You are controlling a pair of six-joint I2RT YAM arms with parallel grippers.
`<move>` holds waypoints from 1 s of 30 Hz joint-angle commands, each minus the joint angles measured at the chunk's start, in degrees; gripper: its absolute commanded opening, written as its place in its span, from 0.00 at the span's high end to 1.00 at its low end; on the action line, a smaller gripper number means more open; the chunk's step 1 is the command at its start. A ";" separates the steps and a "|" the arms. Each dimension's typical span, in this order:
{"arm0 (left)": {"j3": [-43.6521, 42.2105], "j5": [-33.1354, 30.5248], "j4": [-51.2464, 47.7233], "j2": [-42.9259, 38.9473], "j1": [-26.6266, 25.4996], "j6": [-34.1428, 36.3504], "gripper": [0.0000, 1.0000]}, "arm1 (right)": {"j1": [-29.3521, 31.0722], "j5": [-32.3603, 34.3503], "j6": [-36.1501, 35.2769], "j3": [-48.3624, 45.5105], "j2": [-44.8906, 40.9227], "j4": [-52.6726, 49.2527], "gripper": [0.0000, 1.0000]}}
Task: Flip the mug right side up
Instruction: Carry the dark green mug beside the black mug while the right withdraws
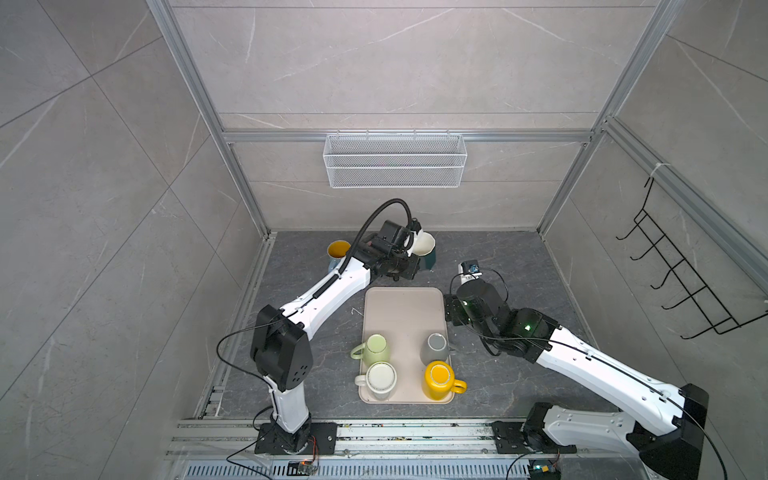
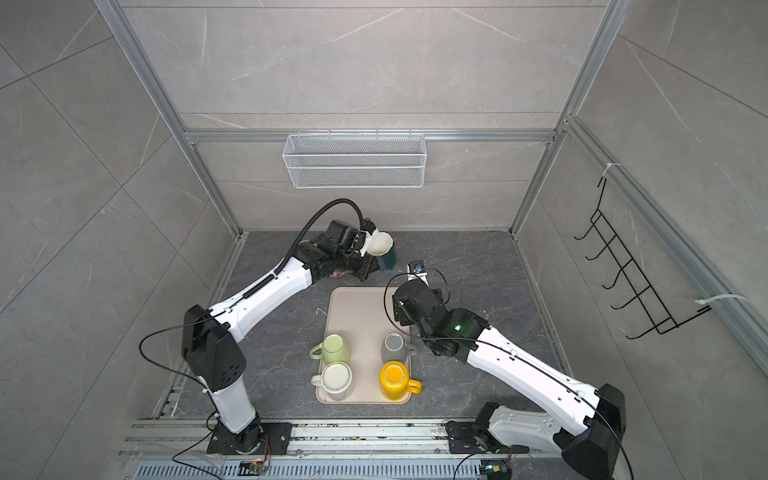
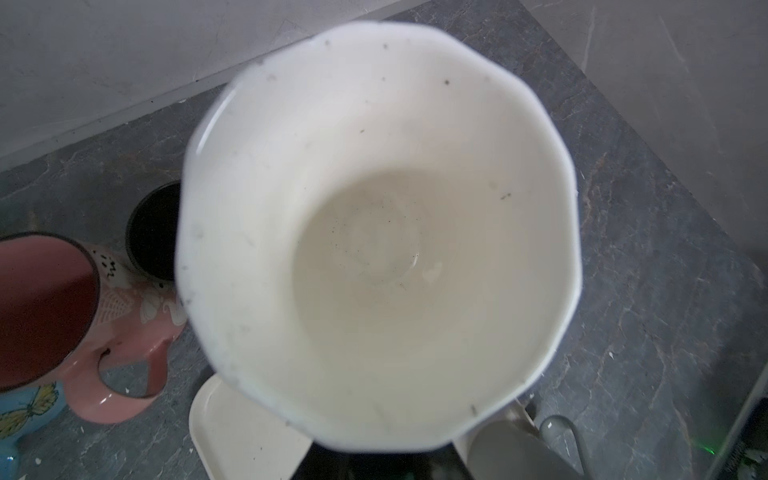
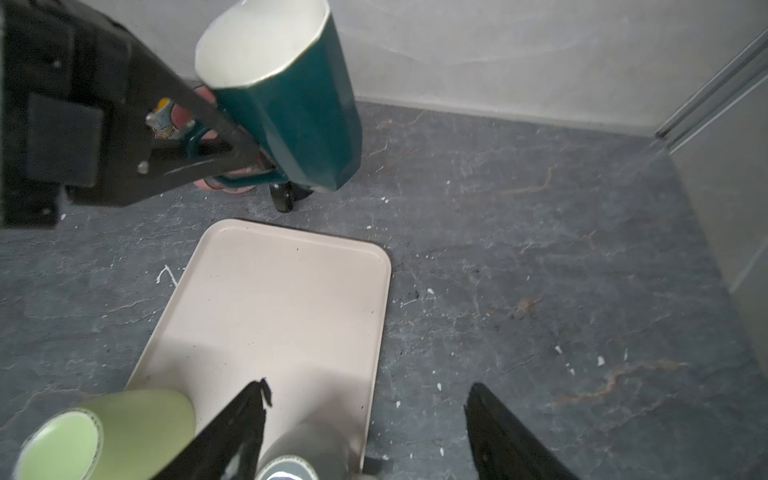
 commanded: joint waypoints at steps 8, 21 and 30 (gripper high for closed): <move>10.81 -13.19 3.51 9.29 -2.13 -10.45 1.00 | -9.35 -27.72 8.90 0.03 0.78 -0.46 0.22; 14.99 -19.01 6.81 17.82 -2.19 -17.23 1.00 | -16.27 -39.99 11.98 -4.23 1.74 5.08 0.22; 18.86 -19.50 6.08 22.42 -1.91 -18.21 1.00 | -18.44 -41.80 12.50 -4.54 2.39 5.17 0.20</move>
